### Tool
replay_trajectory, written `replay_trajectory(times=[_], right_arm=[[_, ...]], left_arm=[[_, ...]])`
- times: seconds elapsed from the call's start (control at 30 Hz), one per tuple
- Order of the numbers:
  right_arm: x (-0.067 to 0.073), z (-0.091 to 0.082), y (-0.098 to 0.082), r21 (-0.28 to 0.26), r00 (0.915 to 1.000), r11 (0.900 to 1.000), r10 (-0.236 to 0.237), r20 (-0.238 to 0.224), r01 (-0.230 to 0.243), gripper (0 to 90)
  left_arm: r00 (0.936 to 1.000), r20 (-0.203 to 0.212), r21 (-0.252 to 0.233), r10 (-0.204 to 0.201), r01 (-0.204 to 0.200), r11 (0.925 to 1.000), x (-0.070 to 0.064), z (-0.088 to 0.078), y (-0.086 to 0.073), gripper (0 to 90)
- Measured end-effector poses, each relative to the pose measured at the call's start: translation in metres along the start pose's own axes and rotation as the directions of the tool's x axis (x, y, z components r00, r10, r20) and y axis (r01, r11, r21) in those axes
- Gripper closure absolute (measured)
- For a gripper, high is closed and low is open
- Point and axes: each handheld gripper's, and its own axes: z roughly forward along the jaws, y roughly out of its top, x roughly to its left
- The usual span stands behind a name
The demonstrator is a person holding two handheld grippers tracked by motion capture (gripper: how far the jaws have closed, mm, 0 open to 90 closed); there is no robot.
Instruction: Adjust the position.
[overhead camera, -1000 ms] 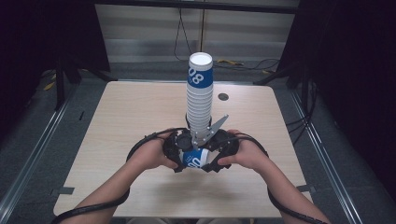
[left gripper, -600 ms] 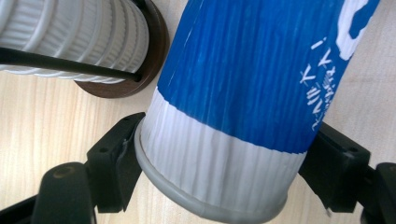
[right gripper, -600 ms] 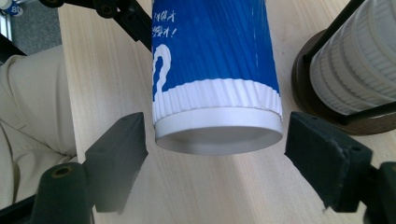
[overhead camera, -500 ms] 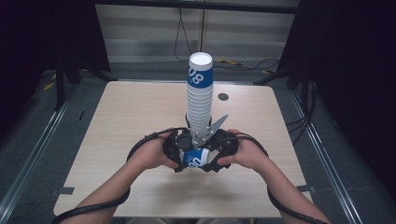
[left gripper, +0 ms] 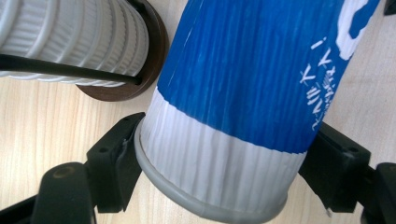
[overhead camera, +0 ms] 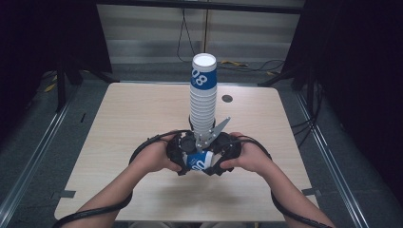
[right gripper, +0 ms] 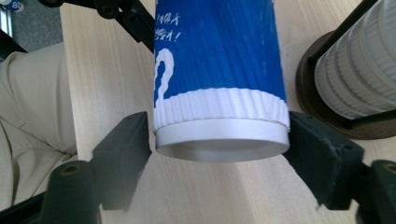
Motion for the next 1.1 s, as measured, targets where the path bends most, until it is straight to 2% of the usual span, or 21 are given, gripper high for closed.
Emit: replay_trajectory(times=[0.03, 0.13, 0.2, 0.3, 0.37, 0.43, 0.53, 0.6, 0.73, 0.83, 0.93, 0.97, 1.03, 1.1], right_arm=[[0.000, 0.000, 0.000, 0.001, 1.0000, 1.000, 0.005, -0.002, -0.005, 25.8], [0.000, 0.000, -0.001, 0.000, 0.9999, 1.000, -0.010, 0.003, 0.010, 29.5], [0.000, 0.000, -0.002, 0.001, 1.0000, 1.000, -0.009, 0.004, 0.009, 29.8], [-0.001, 0.000, -0.003, -0.001, 0.9999, 1.000, -0.015, -0.002, 0.015, 30.1], [-0.001, 0.000, -0.004, 0.001, 0.9999, 1.000, -0.010, -0.004, 0.010, 30.2], [-0.001, 0.000, -0.005, 0.003, 0.9999, 1.000, -0.006, -0.010, 0.006, 30.2], [0.000, 0.001, -0.006, 0.009, 1.0000, 1.000, 0.005, -0.004, -0.005, 30.2], [-0.001, 0.002, -0.007, 0.015, 0.9999, 1.000, -0.010, 0.004, 0.009, 30.2], [-0.002, 0.003, -0.009, 0.005, 0.9999, 1.000, -0.006, 0.009, 0.006, 30.7], [-0.001, 0.003, -0.010, -0.007, 0.9997, 1.000, -0.015, 0.018, 0.015, 30.9], [-0.002, 0.001, -0.011, -0.025, 0.9988, 0.999, -0.031, 0.037, 0.032, 31.0], [-0.002, 0.000, -0.012, -0.029, 0.9992, 0.999, -0.023, 0.033, 0.024, 31.0], [-0.003, 0.000, -0.013, -0.038, 0.9985, 0.998, -0.042, 0.033, 0.044, 31.1], [-0.004, -0.001, -0.015, -0.048, 0.9988, 0.998, -0.039, 0.030, 0.040, 31.1]], left_arm=[[0.9998, -0.004, -0.007, 0.018, -0.018, 0.9998, 0.001, 0.000, 0.000, 21.7], [0.9996, -0.005, -0.007, 0.027, -0.027, 0.9996, 0.001, 0.000, 0.001, 21.7], [0.9998, 0.002, -0.007, 0.018, -0.018, 0.9998, 0.000, 0.000, 0.001, 21.7], [0.9996, 0.000, -0.018, 0.027, -0.027, 0.9995, 0.001, -0.002, 0.000, 21.7], [0.9986, -0.008, -0.022, 0.053, -0.053, 0.9983, 0.002, -0.002, 0.001, 21.6], [0.9995, 0.014, -0.021, 0.030, -0.030, 0.9993, 0.000, -0.003, 0.000, 21.5], [0.9992, 0.030, -0.059, 0.028, -0.026, 0.9979, 0.002, -0.006, -0.001, 20.8], [0.9991, 0.034, -0.080, 0.027, -0.024, 0.9965, 0.003, -0.008, -0.002, 20.7], [0.9989, 0.023, -0.106, 0.041, -0.038, 0.9936, 0.003, -0.008, -0.004, 19.4], [0.9990, 0.024, -0.114, 0.037, -0.034, 0.9928, 0.005, -0.007, -0.006, 17.6], [0.9988, 0.027, -0.160, 0.041, -0.036, 0.9865, 0.008, -0.006, -0.011, 16.0], [0.9987, 0.042, -0.171, 0.028, -0.021, 0.9850, 0.008, -0.006, -0.012, 15.8], [0.9983, 0.058, -0.199, -0.012, 0.023, 0.9797, 0.008, -0.006, -0.014, 15.9], [0.9982, 0.059, -0.202, -0.004, 0.015, 0.9792, 0.010, -0.006, -0.016, 16.0]])
